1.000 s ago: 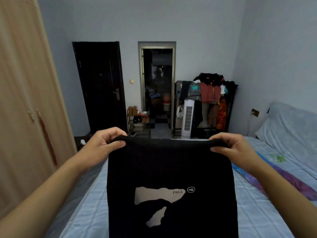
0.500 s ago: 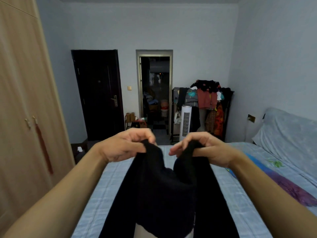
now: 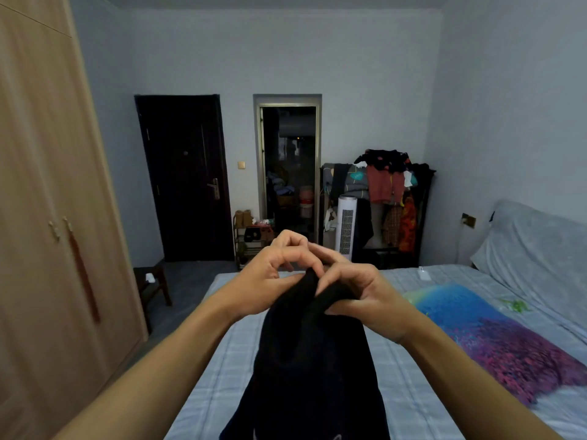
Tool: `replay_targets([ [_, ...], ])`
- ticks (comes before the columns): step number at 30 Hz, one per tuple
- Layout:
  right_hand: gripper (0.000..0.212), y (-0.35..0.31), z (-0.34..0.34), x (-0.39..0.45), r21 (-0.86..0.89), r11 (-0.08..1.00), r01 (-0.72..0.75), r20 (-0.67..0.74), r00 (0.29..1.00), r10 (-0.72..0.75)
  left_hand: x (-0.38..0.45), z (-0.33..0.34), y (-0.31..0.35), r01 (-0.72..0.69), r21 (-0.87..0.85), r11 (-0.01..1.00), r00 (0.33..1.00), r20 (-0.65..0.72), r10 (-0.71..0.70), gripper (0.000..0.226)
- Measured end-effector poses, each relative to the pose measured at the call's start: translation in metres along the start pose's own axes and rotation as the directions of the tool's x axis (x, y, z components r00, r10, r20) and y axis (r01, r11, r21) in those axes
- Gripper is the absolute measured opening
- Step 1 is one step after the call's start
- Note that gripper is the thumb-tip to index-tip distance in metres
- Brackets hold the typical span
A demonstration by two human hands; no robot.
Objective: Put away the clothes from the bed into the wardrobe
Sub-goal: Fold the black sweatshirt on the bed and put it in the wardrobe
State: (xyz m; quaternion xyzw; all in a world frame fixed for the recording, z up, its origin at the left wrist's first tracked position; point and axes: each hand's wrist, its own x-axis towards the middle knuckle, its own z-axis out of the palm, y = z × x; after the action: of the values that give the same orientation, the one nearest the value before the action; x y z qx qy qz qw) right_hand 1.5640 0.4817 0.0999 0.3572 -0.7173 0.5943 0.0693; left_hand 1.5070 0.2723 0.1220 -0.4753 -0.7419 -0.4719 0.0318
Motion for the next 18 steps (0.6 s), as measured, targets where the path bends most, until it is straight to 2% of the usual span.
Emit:
replay_targets([
  [2,0.02,0.001,0.006,0.001,-0.028,1.0,0.014,0.0,1.0,-0.014,-0.002,0.003,-0.004,0.02,0.014,1.0,0.997,-0.08,-0.019,0.011],
  [5,0.019,0.004,0.013,0.0,-0.131,0.991,0.02,-0.059,0.998,-0.028,-0.005,0.002,-0.008,0.098,0.035,0.995,0.964,-0.25,-0.086,0.031],
  [8,0.019,0.009,0.017,-0.003,-0.237,0.972,0.009,-0.077,0.997,-0.028,-0.017,0.0,-0.01,0.15,0.097,0.984,0.978,-0.161,-0.133,0.027],
  [10,0.02,0.011,0.017,-0.005,-0.284,0.959,0.015,-0.091,0.995,-0.042,-0.031,-0.002,-0.008,0.181,0.061,0.982,0.974,-0.148,-0.17,0.021],
  [13,0.02,0.013,0.014,-0.007,-0.328,0.945,0.011,-0.187,0.979,-0.077,-0.051,-0.013,-0.001,0.251,-0.066,0.966,0.959,-0.121,-0.257,0.042],
  [14,0.021,0.015,0.012,-0.007,-0.34,0.94,0.009,-0.218,0.972,-0.088,-0.056,-0.016,0.003,0.263,-0.038,0.964,0.96,-0.085,-0.265,0.042],
  [16,0.022,0.017,0.011,-0.006,-0.349,0.937,0.004,-0.257,0.961,-0.1,-0.06,-0.014,0.01,0.276,0.167,0.947,0.961,-0.042,-0.273,0.058],
  [18,0.024,0.017,0.014,-0.005,-0.341,0.94,0.0,-0.28,0.955,-0.101,-0.06,-0.002,0.014,0.237,0.385,0.892,0.971,-0.092,-0.219,0.075],
])
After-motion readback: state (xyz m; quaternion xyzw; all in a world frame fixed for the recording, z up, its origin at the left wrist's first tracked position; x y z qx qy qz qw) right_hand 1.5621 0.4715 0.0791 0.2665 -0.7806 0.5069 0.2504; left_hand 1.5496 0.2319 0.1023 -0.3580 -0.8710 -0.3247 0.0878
